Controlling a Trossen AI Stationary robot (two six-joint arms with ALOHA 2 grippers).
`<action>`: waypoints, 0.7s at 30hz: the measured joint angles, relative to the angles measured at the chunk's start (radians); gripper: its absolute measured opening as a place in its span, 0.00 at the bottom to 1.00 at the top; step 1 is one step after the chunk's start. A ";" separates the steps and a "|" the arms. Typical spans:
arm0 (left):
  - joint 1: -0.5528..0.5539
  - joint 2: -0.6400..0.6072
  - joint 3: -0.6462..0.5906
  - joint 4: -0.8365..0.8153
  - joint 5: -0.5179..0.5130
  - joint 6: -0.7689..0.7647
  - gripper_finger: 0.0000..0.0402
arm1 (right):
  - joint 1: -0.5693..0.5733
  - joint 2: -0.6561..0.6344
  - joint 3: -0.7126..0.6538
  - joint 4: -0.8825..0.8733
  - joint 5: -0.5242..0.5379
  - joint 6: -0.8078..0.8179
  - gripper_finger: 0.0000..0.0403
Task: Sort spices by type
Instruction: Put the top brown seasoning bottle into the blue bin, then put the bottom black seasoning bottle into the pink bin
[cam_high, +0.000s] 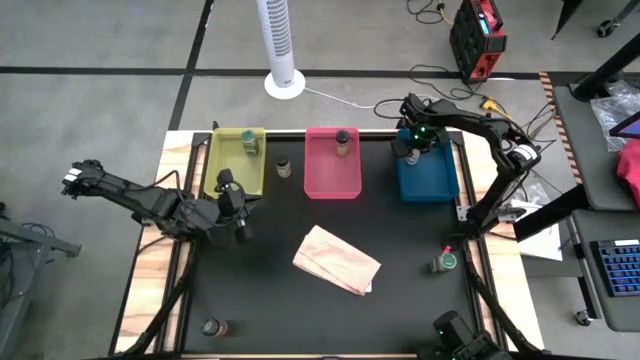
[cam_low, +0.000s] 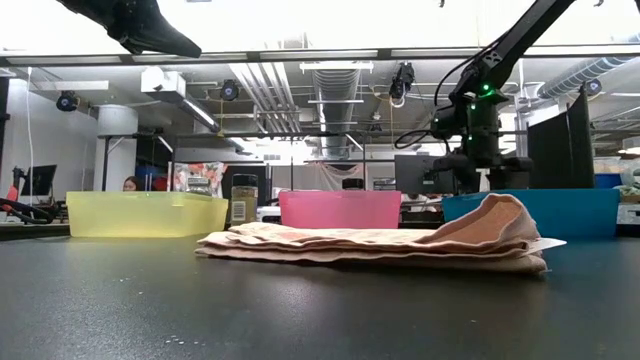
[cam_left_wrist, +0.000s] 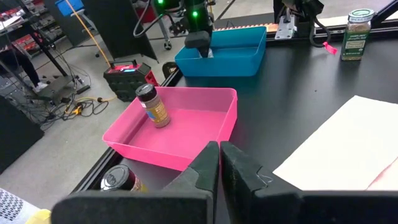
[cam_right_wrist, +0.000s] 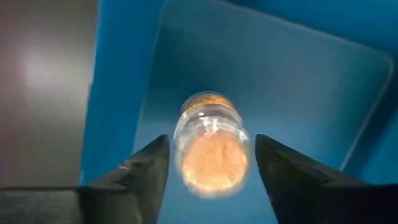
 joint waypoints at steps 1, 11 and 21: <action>0.000 0.000 0.000 0.000 0.000 0.000 0.00 | 0.000 0.000 0.000 0.006 0.001 -0.002 0.59; 0.000 0.000 0.000 0.000 -0.002 0.002 0.00 | 0.000 -0.031 0.032 -0.016 0.018 -0.042 0.69; 0.000 0.001 0.000 0.007 0.029 -0.083 0.00 | 0.137 -0.297 0.052 0.084 0.047 -0.024 0.63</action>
